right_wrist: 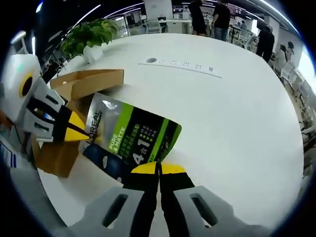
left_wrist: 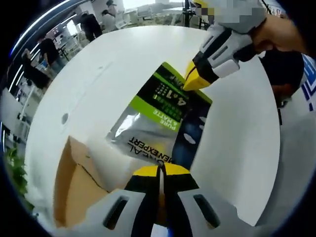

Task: Operate the shoe box by opening the lid, removing the specified soft item, and placing it in the target area until the item is outside and the box remains undamaged.

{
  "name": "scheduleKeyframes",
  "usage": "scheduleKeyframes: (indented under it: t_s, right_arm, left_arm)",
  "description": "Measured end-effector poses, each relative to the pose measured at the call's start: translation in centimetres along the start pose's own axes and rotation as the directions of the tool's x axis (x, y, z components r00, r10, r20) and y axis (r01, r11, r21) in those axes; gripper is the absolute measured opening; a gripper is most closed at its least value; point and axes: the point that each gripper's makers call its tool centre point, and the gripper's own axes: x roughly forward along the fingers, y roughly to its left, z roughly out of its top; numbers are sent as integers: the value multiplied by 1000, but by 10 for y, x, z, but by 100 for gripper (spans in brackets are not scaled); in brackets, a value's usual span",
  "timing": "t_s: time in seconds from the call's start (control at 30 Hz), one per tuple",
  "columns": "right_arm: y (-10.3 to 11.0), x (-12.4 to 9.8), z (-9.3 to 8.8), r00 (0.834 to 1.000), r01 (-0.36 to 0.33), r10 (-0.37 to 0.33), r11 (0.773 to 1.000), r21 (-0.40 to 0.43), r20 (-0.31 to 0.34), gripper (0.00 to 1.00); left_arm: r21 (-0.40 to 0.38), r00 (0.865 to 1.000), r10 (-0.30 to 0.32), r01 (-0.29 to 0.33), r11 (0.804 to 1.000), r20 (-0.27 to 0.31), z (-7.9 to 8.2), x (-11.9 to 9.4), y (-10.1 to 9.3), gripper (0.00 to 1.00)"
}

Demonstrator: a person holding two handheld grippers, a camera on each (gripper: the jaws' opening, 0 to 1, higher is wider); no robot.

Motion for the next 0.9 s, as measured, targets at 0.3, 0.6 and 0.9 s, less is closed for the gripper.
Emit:
scheduleKeyframes:
  t_s: [0.3, 0.6, 0.9]
  right_arm:
    - [2, 3, -8, 1000, -5, 5, 1000, 7, -9, 0]
    - [1, 8, -12, 1000, 10, -10, 1000, 0, -7, 0]
    - [0, 17, -24, 1000, 17, -18, 1000, -2, -21, 0]
  left_arm:
    - [163, 999, 23, -18, 986, -32, -3, 2, -6, 0]
    - [204, 999, 20, -11, 979, -39, -4, 1, -6, 0]
    - [160, 1000, 2, 1, 987, -20, -2, -1, -10, 0]
